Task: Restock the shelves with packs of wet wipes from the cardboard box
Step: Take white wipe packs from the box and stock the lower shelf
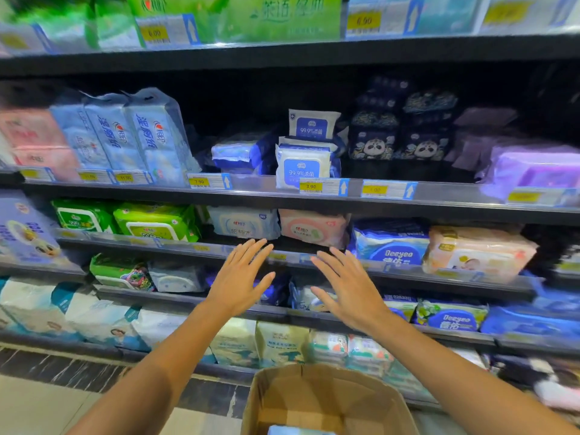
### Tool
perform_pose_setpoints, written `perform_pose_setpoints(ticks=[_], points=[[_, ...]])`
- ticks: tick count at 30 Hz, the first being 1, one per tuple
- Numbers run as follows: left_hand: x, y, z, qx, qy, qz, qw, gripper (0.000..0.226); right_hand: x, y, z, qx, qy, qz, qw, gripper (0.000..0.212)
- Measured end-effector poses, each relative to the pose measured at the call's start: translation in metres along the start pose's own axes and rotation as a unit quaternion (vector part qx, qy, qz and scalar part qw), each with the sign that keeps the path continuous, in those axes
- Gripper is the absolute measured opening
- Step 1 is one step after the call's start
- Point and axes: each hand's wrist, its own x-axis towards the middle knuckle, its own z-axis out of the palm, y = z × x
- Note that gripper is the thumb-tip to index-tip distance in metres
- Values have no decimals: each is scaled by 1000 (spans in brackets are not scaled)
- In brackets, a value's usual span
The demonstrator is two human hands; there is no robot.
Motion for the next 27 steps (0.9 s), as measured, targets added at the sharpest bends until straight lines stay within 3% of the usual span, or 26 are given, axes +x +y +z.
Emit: perform_pose_setpoints(ticks=[5, 9, 17, 19, 21, 27], points=[[-44, 48, 6, -54, 17, 61, 997, 57, -80, 1, 4, 79, -37, -3, 996, 58], [-89, 77, 48, -80, -63, 85, 991, 55, -152, 7, 32, 119, -92, 33, 988, 55], [-171, 114, 155, -99, -227, 55, 967, 58, -251, 29, 106, 155, -193, 97, 964, 58], [-184, 119, 175, -85, -272, 29, 958, 68, -271, 35, 137, 164, -218, 111, 956, 68], [-196, 122, 193, -59, -313, 18, 948, 75, -286, 39, 160, 175, -244, 145, 943, 65], [-219, 116, 250, -21, -395, -21, 918, 59, -302, 41, 200, 134, -343, 193, 909, 56]])
